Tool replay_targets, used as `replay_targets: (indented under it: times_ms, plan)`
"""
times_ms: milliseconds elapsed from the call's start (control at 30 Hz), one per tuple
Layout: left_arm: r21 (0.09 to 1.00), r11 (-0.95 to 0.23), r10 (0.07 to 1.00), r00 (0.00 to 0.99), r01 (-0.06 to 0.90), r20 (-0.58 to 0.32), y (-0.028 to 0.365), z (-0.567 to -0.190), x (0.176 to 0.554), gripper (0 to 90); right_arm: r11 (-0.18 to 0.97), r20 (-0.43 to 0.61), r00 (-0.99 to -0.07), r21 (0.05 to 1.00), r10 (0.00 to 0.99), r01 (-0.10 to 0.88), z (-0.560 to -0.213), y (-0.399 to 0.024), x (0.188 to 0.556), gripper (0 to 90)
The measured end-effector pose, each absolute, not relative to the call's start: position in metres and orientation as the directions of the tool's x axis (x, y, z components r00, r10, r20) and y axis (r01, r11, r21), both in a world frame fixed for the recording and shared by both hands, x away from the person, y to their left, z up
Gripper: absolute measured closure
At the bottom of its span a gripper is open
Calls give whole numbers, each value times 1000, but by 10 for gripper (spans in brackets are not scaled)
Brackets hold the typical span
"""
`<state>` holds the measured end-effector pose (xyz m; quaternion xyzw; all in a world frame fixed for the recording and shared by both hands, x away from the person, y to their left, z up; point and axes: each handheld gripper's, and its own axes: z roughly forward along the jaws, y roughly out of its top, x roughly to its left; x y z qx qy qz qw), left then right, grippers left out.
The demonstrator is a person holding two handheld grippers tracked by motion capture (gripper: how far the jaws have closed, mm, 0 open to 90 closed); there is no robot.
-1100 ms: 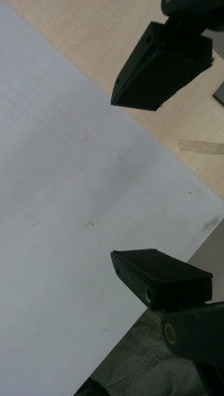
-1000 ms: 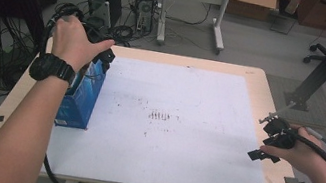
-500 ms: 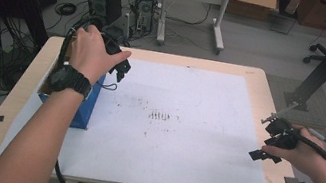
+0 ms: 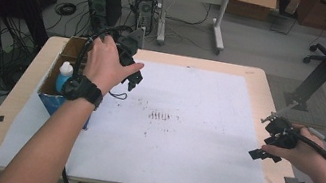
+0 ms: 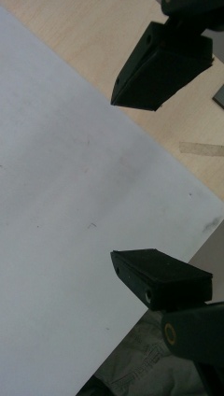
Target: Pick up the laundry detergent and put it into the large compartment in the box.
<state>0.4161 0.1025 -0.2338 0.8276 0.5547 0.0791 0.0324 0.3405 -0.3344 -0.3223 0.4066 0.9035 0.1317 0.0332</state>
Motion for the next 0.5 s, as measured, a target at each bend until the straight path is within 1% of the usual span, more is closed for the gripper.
replay_targets:
  times_ms: [500]
  plan:
    - [134,-405,914,396,905,85,100,-249,415,144,643,49,-675,259,736,720,-323,-328,345,208]
